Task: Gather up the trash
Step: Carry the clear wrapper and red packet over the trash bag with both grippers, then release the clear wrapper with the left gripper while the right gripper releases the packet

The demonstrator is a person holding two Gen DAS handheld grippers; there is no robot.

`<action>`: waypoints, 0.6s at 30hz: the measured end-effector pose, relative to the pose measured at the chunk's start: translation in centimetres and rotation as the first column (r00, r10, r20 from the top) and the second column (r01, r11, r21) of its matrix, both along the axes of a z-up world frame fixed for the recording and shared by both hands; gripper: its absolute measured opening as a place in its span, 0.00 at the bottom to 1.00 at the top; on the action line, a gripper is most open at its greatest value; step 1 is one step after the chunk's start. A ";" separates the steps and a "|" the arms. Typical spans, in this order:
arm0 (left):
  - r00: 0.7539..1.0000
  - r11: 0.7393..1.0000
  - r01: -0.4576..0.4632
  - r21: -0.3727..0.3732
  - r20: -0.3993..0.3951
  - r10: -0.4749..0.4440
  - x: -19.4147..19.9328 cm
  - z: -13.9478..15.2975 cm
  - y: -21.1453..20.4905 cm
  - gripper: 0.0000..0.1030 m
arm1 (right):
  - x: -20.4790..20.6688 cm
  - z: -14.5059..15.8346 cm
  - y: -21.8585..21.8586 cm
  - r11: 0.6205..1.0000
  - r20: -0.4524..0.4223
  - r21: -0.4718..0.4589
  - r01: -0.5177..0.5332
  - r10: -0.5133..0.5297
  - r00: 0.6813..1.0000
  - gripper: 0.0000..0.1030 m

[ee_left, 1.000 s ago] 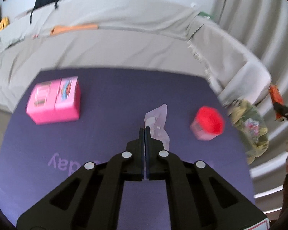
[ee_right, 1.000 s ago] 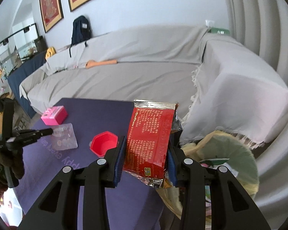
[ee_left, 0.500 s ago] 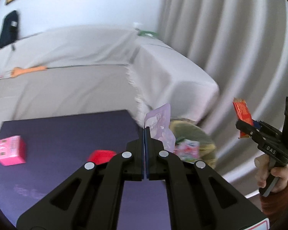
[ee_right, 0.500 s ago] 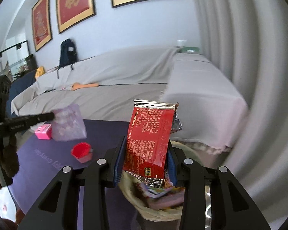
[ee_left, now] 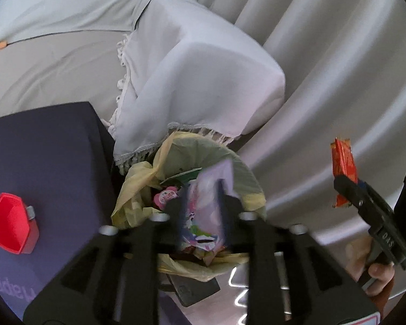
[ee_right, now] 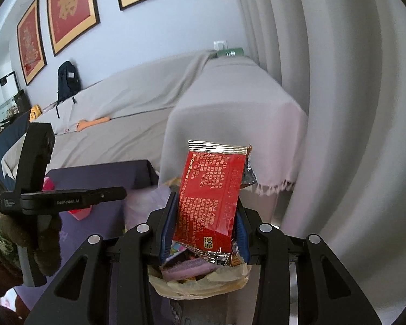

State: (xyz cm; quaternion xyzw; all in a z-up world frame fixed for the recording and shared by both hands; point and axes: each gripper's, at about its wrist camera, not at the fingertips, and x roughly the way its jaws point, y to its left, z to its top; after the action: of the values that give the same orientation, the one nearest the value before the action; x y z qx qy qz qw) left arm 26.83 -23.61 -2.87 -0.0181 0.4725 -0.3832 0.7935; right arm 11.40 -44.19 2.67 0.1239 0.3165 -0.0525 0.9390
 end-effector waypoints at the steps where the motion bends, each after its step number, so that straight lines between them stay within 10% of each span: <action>1: 1.000 1.000 -0.013 0.015 0.007 0.013 0.0 -0.3 0.1 0.28 | 0.3 -0.7 -0.1 1.000 -0.011 0.013 -0.002 0.002 1.000 0.36; 18: 0.950 0.952 -0.262 0.159 0.213 0.226 -9.1 1.5 10.5 0.61 | 6.5 -8.2 4.4 0.990 -0.115 0.080 -0.112 0.121 0.986 0.45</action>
State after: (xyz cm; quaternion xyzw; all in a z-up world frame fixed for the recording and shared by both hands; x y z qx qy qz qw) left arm 17.75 -13.13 -1.38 0.0346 0.4211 -0.2360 0.8751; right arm 17.86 -39.75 -5.49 0.1359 0.3804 0.0069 0.9148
